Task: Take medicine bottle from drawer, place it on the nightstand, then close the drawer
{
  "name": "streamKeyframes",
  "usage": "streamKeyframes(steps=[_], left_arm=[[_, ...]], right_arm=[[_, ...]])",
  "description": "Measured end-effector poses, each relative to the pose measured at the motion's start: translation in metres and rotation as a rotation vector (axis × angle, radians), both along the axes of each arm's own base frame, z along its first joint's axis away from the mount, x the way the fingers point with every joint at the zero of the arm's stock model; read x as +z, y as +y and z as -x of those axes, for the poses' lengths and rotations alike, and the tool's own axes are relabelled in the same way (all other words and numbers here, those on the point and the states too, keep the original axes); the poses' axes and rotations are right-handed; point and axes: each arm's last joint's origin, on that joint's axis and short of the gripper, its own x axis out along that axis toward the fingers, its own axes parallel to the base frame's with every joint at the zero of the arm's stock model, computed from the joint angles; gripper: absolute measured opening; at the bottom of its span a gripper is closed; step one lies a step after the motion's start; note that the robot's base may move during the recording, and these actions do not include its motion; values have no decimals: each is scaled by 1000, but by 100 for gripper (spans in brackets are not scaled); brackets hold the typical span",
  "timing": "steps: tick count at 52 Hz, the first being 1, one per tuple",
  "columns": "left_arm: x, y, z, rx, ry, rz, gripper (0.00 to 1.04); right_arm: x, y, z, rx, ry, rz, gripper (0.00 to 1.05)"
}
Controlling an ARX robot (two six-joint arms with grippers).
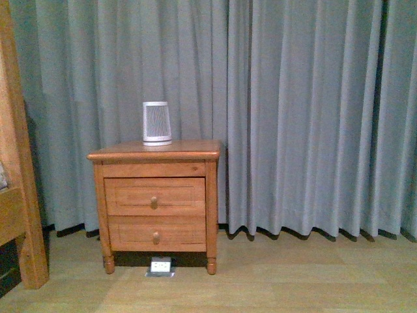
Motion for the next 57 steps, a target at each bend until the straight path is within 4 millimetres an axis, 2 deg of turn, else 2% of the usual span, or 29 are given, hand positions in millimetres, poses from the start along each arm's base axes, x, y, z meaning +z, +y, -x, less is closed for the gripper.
streamKeyframes(steps=[57], left_arm=[[0, 0, 0, 0, 0, 0, 98]], right_arm=[[0, 0, 0, 1, 0, 0, 98]])
